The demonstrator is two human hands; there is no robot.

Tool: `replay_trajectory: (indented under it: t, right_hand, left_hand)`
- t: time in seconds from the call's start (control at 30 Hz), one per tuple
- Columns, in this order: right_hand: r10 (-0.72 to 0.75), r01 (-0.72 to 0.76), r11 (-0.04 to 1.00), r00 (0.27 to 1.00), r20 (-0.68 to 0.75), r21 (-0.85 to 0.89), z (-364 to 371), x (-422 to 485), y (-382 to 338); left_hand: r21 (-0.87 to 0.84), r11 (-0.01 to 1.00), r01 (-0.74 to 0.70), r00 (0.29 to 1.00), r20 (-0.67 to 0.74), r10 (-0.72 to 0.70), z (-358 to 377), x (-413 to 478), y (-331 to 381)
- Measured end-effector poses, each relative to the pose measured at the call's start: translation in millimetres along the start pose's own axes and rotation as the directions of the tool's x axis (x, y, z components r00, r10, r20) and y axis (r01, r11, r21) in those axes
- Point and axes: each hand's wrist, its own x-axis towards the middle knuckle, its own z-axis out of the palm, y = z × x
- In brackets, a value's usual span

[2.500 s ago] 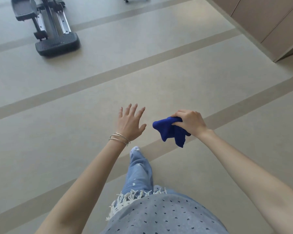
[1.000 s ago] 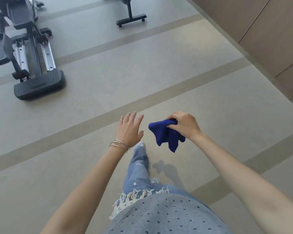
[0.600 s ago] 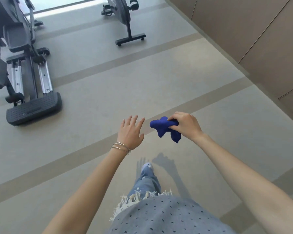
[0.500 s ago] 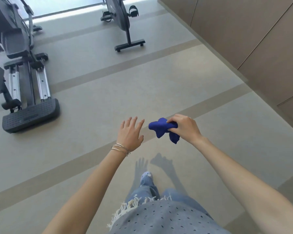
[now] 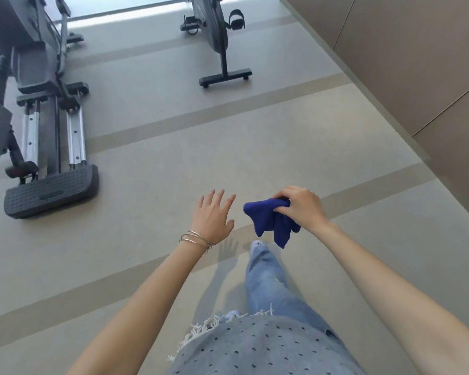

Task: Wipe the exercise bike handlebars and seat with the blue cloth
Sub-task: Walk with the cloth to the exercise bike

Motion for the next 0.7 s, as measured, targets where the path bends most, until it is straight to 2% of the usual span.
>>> replay_trajectory:
  t: [0.17, 0.37, 0.7]
  right_hand:
    - [-0.038, 0.038, 0.999, 0.999, -0.009, 0.005, -44, 94, 12]
    - [-0.114, 0.118, 0.991, 0.991, 0.064, -0.056, -81, 192, 24]
    - [-0.109, 0.116, 0.992, 0.984, 0.140, -0.041, -96, 325, 17]
  left_hand:
    - [-0.018, 0.998, 0.052, 0.998, -0.037, -0.053, -37, 88, -9]
    - [-0.047, 0.991, 0.128, 0.986, -0.100, -0.132, -67, 177, -15]
    - [-0.073, 0.982, 0.172, 0.983, -0.045, -0.176, -86, 285, -72]
